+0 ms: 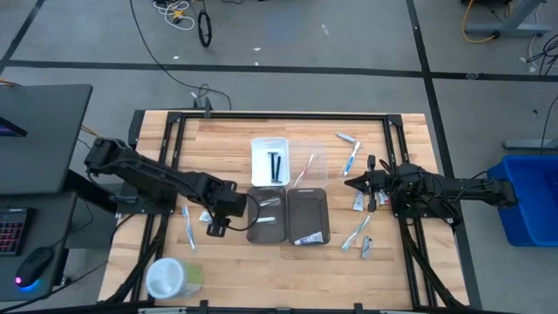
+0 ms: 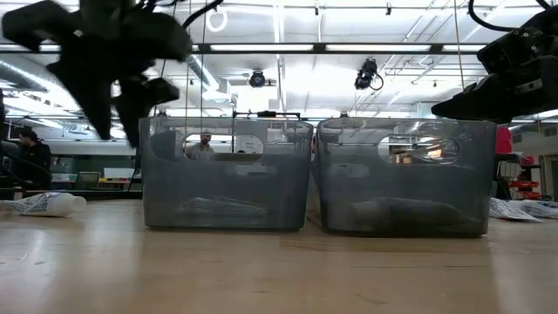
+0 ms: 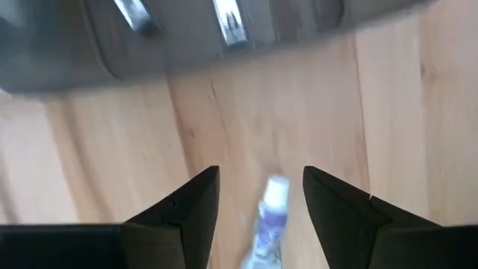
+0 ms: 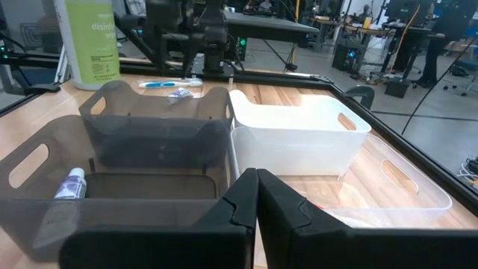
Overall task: Pick & Place Travel size toiletries
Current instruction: Put the white toothpaste into the right black bin
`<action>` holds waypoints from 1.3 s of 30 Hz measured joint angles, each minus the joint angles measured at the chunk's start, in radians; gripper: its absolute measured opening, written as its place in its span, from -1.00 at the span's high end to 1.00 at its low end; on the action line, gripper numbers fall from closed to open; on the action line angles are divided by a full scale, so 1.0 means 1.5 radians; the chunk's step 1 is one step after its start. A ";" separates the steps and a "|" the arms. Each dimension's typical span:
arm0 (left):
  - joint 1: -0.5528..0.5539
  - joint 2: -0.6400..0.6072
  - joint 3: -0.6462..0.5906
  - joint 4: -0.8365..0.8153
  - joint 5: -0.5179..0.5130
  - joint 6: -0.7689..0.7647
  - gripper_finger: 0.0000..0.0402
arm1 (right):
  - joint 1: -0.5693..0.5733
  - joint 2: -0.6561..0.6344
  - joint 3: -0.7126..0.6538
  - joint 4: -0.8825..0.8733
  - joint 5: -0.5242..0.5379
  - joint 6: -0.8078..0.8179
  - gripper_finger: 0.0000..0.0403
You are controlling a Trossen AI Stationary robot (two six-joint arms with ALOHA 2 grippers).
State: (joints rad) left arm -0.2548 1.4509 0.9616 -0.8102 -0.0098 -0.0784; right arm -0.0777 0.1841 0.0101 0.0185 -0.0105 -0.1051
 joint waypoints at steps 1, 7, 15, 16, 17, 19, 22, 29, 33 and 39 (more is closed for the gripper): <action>-0.002 0.000 -0.008 -0.002 0.002 -0.006 0.00 | 0.000 0.000 0.000 0.000 0.000 0.000 0.94; -0.015 0.000 -0.052 -0.002 0.002 -0.006 0.00 | 0.000 0.000 0.000 0.000 0.000 0.000 0.93; -0.047 0.001 -0.109 -0.003 -0.005 -0.012 -0.03 | 0.000 0.000 0.000 0.000 0.000 0.000 0.94; -0.051 0.001 -0.113 -0.003 -0.008 -0.013 -0.04 | 0.000 0.000 0.000 0.000 0.000 0.000 0.94; -0.055 0.001 -0.116 -0.002 -0.012 -0.014 -0.06 | 0.000 0.000 0.000 0.000 0.000 0.000 0.94; -0.062 0.001 -0.122 -0.002 -0.015 -0.014 -0.10 | 0.000 0.000 0.000 0.000 0.000 0.000 0.93; -0.069 0.001 -0.130 0.000 -0.014 -0.016 -0.16 | 0.000 0.000 0.000 0.000 0.000 0.000 0.93; -0.077 0.001 -0.155 0.015 -0.016 -0.032 -0.20 | 0.000 0.000 0.000 0.000 0.000 0.000 0.93; -0.079 0.001 -0.155 0.016 -0.055 -0.027 -0.18 | 0.000 0.000 0.000 0.000 0.000 0.000 0.93; -0.083 0.001 -0.158 0.045 -0.061 -0.028 -0.17 | 0.000 0.000 0.000 0.000 0.000 0.000 0.94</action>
State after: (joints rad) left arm -0.3798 1.4528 0.7246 -0.7427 -0.1017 -0.1197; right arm -0.0778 0.1841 0.0101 0.0188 -0.0105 -0.1051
